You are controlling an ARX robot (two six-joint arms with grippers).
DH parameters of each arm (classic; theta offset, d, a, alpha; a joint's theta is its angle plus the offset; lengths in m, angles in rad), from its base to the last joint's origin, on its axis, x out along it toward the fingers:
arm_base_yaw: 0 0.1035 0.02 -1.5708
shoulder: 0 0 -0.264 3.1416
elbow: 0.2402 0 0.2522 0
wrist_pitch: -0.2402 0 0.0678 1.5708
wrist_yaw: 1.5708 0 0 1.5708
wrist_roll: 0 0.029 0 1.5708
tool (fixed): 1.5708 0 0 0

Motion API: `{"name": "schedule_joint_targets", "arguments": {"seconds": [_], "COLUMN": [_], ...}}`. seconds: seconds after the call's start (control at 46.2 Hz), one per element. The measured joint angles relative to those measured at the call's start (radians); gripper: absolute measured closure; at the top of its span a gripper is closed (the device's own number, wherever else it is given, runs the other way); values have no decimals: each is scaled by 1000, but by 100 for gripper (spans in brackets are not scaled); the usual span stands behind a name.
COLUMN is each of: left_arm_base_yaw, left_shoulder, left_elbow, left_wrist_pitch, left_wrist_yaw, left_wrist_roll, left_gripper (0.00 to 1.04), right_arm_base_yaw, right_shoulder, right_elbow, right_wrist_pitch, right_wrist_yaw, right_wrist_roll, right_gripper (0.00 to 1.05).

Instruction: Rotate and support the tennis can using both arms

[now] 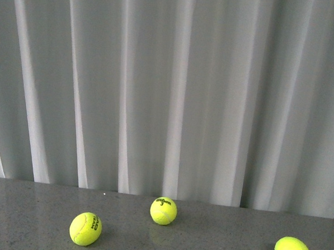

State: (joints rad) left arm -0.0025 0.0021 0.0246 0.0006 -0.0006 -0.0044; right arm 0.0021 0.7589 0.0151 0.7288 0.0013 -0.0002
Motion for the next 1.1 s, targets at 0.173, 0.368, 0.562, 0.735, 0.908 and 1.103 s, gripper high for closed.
{"name": "schedule_joint_targets", "arguments": {"seconds": [0.173,0.368,0.562,0.735,0.908,1.103], "left_arm_base_yaw": [0,0,0,0,0,0], "left_shoulder": [0,0,0,0,0,0], "left_elbow": [0,0,0,0,0,0], "left_wrist_pitch": [0,0,0,0,0,0], "left_wrist_yaw": [0,0,0,0,0,0], "left_wrist_roll": [0,0,0,0,0,0], "left_gripper": [7,7,7,7,7,7], "right_arm_base_yaw": [0,0,0,0,0,0], "right_shoulder": [-129,-251,-364,-430,-507,-571], "right_elbow": [-10,-11,-11,-11,-11,-11], "right_wrist_pitch": [-114,-228,-333,-397,-474,-538], "right_wrist_yaw": [-1,-2,-3,-2,-3,-3], "right_wrist_roll": [0,0,0,0,0,0], "right_gripper": [101,101,101,101,101,101]}}
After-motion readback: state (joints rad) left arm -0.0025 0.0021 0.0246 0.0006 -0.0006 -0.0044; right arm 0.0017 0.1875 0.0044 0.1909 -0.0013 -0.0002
